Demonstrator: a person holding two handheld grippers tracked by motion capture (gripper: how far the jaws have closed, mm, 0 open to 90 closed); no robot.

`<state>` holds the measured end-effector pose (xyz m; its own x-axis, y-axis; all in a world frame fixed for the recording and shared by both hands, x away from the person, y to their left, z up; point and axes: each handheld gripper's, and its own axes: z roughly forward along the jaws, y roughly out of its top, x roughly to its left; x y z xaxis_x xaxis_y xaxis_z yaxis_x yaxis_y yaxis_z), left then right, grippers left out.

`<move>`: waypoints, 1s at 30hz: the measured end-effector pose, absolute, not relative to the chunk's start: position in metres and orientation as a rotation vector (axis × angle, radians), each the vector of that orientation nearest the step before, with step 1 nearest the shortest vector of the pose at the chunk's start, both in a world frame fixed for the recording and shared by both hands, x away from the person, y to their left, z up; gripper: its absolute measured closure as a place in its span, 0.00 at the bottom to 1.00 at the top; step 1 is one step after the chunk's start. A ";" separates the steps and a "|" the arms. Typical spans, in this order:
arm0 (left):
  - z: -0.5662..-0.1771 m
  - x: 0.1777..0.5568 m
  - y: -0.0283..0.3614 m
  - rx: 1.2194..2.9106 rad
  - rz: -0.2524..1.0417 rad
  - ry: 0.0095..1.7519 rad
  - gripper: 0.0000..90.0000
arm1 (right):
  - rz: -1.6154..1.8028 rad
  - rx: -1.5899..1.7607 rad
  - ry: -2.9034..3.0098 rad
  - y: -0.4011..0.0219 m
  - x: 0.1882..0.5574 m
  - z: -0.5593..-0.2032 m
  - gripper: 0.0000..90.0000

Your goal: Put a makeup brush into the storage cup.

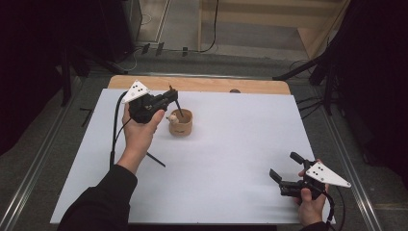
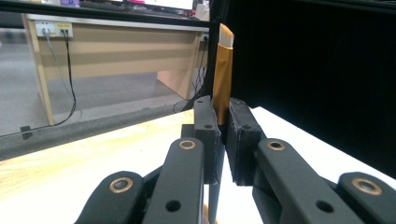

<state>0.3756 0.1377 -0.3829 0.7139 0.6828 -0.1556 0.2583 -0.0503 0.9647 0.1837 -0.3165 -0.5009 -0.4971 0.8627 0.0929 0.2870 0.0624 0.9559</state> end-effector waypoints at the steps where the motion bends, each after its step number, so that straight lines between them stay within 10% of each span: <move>1: -0.384 0.376 0.137 1.629 0.409 0.780 0.94 | 1.452 1.143 1.828 -0.316 0.184 -0.501 0.00; 30: -0.435 0.385 0.117 1.736 0.396 0.892 0.93 | 1.481 1.128 1.827 -0.314 0.181 -0.496 0.00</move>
<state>0.3852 0.1168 -0.4352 0.6616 0.7315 -0.1649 0.3686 -0.1257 0.9211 0.1812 -0.3136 -0.4958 -0.5130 0.8524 0.1014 0.2754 0.0516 0.9599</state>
